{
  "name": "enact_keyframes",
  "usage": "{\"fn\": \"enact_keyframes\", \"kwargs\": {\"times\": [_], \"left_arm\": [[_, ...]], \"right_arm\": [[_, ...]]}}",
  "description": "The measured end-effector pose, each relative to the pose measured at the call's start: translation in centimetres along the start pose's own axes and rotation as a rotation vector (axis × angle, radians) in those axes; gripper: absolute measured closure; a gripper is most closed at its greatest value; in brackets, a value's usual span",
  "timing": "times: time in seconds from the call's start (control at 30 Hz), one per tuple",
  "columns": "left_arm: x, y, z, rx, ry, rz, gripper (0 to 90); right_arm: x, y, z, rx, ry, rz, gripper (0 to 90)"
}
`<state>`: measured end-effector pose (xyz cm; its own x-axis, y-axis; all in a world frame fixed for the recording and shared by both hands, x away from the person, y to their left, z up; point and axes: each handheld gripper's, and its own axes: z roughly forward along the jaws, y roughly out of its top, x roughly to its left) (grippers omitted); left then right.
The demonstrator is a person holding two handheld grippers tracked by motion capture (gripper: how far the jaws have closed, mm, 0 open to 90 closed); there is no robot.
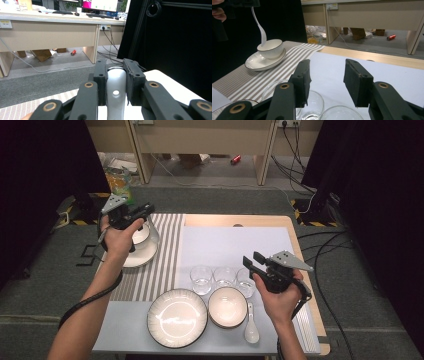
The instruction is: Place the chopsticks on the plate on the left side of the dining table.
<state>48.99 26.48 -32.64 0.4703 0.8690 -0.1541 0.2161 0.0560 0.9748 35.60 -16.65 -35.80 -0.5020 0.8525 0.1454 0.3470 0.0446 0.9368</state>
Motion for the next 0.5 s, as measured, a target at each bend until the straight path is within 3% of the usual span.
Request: {"fn": "enact_keyframes", "kwargs": {"times": [0.5], "left_arm": [[0.4, -0.03, 0.09, 0.002, 0.009, -0.002, 73.2]], "right_arm": [[0.0, 0.02, -0.05, -0.003, 0.005, -0.003, 54.9]]}}
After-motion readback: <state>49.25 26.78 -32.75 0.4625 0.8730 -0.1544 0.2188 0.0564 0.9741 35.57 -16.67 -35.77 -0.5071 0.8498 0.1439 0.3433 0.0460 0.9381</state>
